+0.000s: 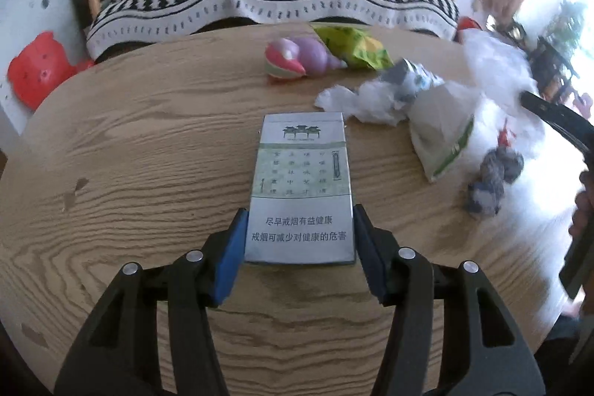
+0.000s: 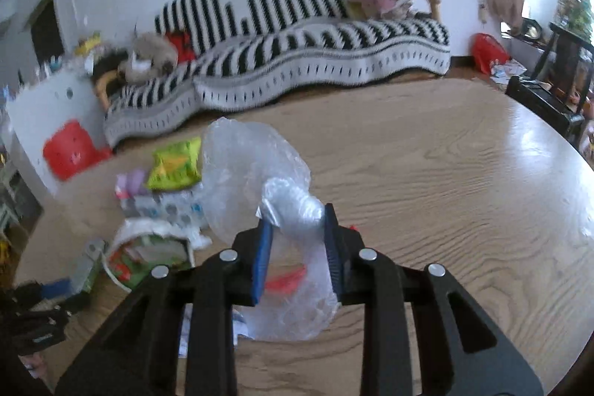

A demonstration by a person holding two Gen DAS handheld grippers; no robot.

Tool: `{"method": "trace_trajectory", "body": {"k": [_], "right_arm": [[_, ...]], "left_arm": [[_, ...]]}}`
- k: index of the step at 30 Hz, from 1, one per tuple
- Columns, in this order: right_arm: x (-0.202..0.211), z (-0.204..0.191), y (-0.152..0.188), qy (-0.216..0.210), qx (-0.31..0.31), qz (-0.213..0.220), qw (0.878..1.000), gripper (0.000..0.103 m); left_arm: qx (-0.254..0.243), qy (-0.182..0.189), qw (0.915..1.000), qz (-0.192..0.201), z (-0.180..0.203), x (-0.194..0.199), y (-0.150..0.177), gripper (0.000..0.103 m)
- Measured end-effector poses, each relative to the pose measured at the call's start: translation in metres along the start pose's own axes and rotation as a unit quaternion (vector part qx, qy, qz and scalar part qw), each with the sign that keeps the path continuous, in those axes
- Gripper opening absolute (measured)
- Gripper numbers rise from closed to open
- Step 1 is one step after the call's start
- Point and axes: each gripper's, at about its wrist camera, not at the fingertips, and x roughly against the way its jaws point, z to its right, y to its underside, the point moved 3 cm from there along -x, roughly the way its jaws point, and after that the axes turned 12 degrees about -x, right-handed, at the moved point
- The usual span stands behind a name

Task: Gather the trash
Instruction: 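Grasp the clear plastic bag with the right tool while the left tool holds the white pack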

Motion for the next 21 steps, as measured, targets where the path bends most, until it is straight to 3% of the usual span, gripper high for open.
{"method": "trace_trajectory", "body": {"k": [5,9,14,21], "right_arm": [[0.03,0.015,-0.011,-0.021,-0.049,0.054,0.997,0.027],[0.026,0.026,-0.006,-0.003,-0.055,0.028,0.998,0.027],[0.019,0.033,-0.004,0.017,-0.064,0.01,0.998,0.027],[0.013,0.027,0.001,0.017,-0.05,-0.004,0.999,0.027]], "left_arm": [[0.024,0.014,0.9995,0.017,0.0,0.006,-0.006,0.055],[-0.001,0.012,0.9999,0.009,0.011,0.002,-0.006,0.055],[0.002,0.011,0.9999,0.003,0.008,-0.001,-0.003,0.055],[-0.002,0.009,1.0,0.001,0.009,-0.002,-0.002,0.055]]}}
